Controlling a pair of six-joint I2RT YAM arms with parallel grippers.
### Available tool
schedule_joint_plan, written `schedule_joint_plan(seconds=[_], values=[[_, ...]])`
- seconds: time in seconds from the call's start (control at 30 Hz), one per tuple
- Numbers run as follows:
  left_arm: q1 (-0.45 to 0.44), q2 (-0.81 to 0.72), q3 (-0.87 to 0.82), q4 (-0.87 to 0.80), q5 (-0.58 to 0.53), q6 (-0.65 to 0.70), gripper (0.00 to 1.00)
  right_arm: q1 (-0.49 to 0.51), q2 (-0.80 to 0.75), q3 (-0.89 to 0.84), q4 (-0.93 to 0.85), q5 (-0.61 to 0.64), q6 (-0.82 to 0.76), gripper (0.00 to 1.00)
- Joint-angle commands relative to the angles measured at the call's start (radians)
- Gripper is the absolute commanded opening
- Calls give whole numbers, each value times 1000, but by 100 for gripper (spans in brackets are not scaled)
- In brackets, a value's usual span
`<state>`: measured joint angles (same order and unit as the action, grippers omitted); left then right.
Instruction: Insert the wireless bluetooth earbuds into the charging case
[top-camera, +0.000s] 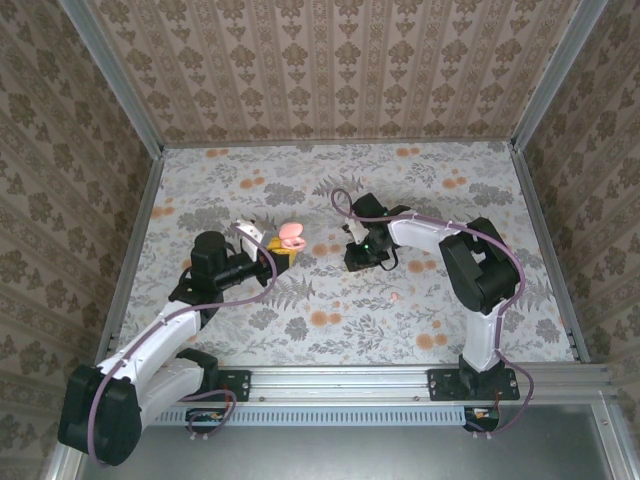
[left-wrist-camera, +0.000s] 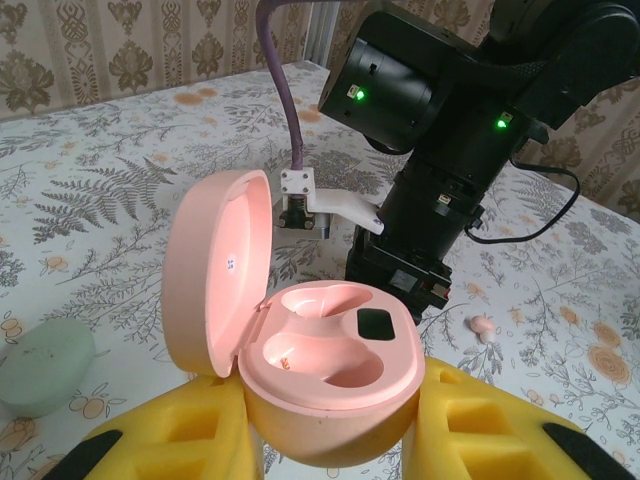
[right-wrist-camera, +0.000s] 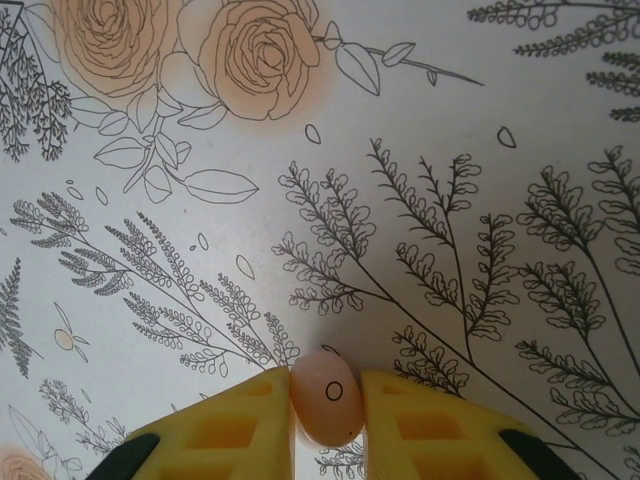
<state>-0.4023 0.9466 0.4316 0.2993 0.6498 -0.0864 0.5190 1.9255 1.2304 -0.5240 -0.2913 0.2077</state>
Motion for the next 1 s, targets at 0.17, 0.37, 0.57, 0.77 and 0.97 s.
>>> schedule_joint_plan(seconds=[0.17, 0.37, 0.57, 0.77, 0.97], values=[[5, 9, -4, 43, 20, 10, 18, 9, -136, -48, -27, 68, 143, 20], [-13, 59, -11, 141, 58, 17, 18, 10, -289, -75, -35, 113, 217, 19], [-69, 122, -1, 213, 68, 96, 18, 46, -497, -95, -51, 217, 279, 19], [-115, 216, 35, 302, 79, 104, 18, 112, -635, -70, -86, 274, 345, 20], [-147, 270, 73, 334, 76, 106, 18, 216, -647, -19, -77, 317, 409, 20]])
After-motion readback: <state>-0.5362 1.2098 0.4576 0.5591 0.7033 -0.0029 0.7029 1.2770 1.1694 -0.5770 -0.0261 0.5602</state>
